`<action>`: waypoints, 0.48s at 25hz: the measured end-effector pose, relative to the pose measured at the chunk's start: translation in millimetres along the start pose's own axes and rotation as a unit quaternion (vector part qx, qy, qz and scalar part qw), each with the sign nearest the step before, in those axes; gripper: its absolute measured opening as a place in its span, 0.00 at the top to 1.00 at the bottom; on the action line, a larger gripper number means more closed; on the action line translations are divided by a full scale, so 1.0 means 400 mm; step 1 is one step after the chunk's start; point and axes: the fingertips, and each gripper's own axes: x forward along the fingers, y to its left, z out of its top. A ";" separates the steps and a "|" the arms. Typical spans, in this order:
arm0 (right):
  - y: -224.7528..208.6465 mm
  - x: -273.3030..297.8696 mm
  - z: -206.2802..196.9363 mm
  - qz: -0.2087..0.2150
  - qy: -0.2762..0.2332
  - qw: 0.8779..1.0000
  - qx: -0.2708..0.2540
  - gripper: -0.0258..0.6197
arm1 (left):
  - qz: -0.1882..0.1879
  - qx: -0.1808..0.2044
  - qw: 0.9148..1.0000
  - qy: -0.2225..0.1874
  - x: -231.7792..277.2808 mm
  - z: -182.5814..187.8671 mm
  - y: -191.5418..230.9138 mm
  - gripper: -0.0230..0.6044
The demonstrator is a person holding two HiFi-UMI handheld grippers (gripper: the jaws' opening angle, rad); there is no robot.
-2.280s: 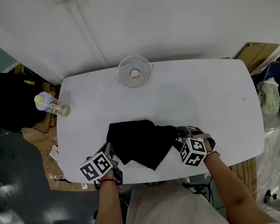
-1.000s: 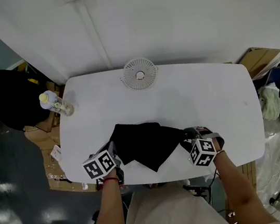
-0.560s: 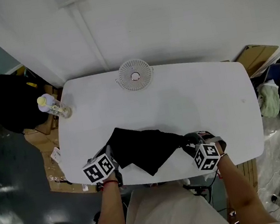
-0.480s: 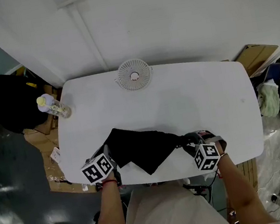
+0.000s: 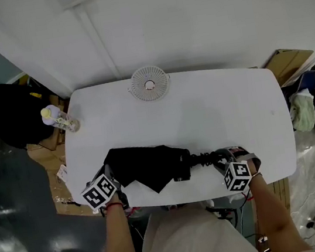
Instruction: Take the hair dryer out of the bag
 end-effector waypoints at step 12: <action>0.016 -0.026 -0.036 -0.004 -0.008 0.999 0.043 0.69 | 0.005 -0.011 1.000 0.005 -0.015 -0.031 0.014 0.92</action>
